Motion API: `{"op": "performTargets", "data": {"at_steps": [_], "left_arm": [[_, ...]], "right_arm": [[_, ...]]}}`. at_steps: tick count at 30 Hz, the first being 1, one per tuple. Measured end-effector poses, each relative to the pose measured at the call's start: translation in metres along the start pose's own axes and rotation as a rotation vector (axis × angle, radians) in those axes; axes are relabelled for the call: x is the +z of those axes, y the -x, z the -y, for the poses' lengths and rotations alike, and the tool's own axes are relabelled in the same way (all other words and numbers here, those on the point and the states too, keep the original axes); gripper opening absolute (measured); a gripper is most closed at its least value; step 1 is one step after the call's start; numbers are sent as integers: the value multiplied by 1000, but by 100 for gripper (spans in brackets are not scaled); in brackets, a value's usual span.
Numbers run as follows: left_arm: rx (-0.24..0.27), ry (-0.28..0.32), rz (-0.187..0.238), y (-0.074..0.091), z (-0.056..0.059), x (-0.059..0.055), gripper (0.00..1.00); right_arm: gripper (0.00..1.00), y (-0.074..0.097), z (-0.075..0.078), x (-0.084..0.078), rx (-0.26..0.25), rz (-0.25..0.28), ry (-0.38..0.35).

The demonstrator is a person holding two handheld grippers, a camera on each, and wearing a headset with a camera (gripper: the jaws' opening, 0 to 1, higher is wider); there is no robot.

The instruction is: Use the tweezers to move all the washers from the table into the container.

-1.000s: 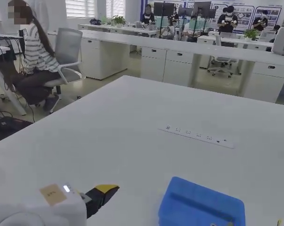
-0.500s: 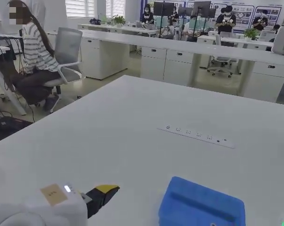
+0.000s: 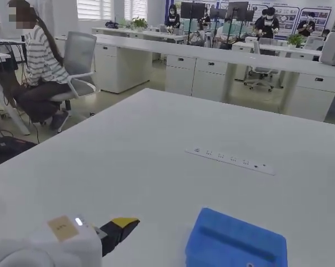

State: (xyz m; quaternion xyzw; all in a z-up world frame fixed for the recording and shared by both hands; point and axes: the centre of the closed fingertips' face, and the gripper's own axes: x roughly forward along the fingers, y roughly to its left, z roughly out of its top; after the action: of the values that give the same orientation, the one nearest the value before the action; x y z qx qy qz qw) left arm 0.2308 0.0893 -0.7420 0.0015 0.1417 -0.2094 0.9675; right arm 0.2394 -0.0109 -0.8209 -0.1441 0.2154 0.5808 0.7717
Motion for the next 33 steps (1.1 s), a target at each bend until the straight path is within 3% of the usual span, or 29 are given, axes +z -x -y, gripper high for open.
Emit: {"op": "performTargets", "data": {"at_steps": [6, 10, 14, 18, 26, 33], "left_arm": [[-2, 0, -1, 0, 0, 0, 70], [-1, 2, 0, 0, 0, 0, 70], [-2, 1, -1, 0, 0, 0, 70], [2, 2, -3, 0, 0, -1, 70], [1, 1, -7, 0, 0, -1, 70], [-4, 1, -9, -1, 1, -2, 70]], "right_arm": [[0, 0, -1, 5, 13, 6, -1], [0, -1, 12, 13, -17, 28, -5], [0, -8, 29, 16, -64, 21, 43], [1, -14, 34, 17, -70, 18, 71], [1, -21, 33, 10, -53, -11, 94], [1, -20, 25, 10, -33, 4, 57]]}}
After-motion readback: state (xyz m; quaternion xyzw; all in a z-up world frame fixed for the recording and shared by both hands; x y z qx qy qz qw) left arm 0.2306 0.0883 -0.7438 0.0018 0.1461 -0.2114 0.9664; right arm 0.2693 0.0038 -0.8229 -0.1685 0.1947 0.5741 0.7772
